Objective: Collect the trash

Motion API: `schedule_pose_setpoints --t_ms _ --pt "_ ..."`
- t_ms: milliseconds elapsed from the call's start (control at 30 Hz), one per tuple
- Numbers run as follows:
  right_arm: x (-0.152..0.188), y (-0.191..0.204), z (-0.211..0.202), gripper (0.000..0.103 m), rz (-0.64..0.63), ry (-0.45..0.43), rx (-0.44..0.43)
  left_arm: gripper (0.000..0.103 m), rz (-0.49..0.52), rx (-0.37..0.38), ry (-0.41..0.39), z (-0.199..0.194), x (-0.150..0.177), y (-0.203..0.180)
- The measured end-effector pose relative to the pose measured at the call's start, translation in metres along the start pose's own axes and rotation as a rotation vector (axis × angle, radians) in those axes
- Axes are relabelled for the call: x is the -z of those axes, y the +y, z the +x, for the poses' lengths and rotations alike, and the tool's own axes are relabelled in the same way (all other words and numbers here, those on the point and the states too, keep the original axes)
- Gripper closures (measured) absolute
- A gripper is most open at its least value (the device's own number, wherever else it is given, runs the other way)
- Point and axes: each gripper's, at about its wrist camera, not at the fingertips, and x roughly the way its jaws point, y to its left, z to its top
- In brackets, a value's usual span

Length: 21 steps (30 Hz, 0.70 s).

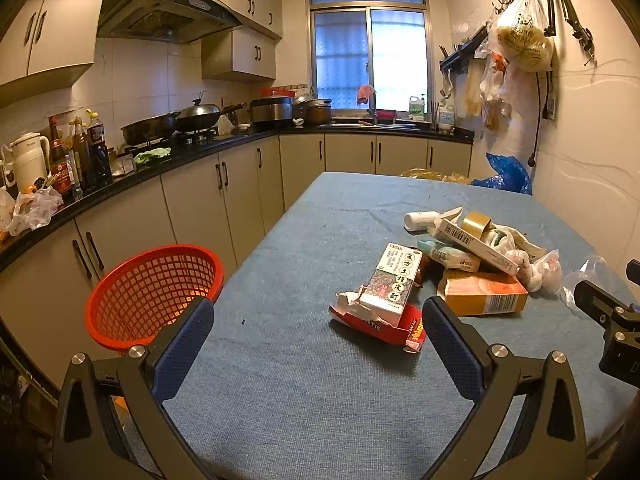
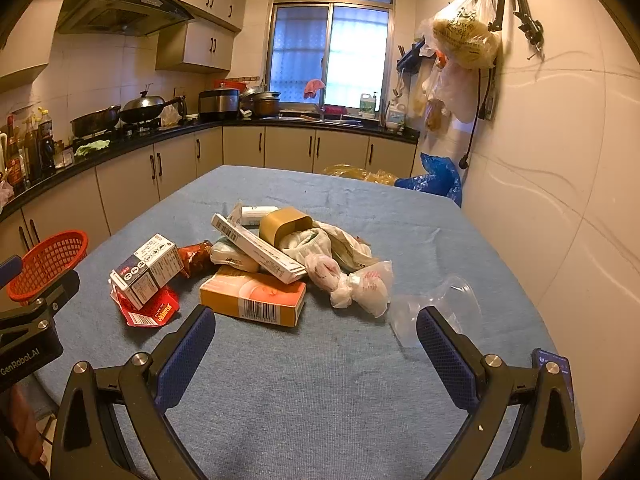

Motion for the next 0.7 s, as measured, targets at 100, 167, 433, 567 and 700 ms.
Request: schedule_pose_setpoints --t_ms 100,167,433,567,700 --pt "0.000 -0.001 0.002 0.001 0.004 0.002 -0.001 0.000 0.004 0.000 0.001 0.001 0.002 -0.001" --pt "0.001 -0.002 0.002 0.001 0.006 0.003 -0.001 0.000 0.007 0.002 0.004 0.002 0.002 -0.001" --pt "0.003 -0.006 0.007 0.001 0.017 0.014 -0.005 0.000 0.018 0.003 0.016 0.006 0.004 -0.004" --pt "0.003 -0.009 0.010 0.001 0.025 0.020 -0.006 0.000 0.022 0.007 0.030 0.009 0.005 -0.006" --pt "0.004 -0.014 0.011 0.001 0.038 0.024 -0.006 0.000 0.018 0.015 0.051 0.014 0.006 -0.006"
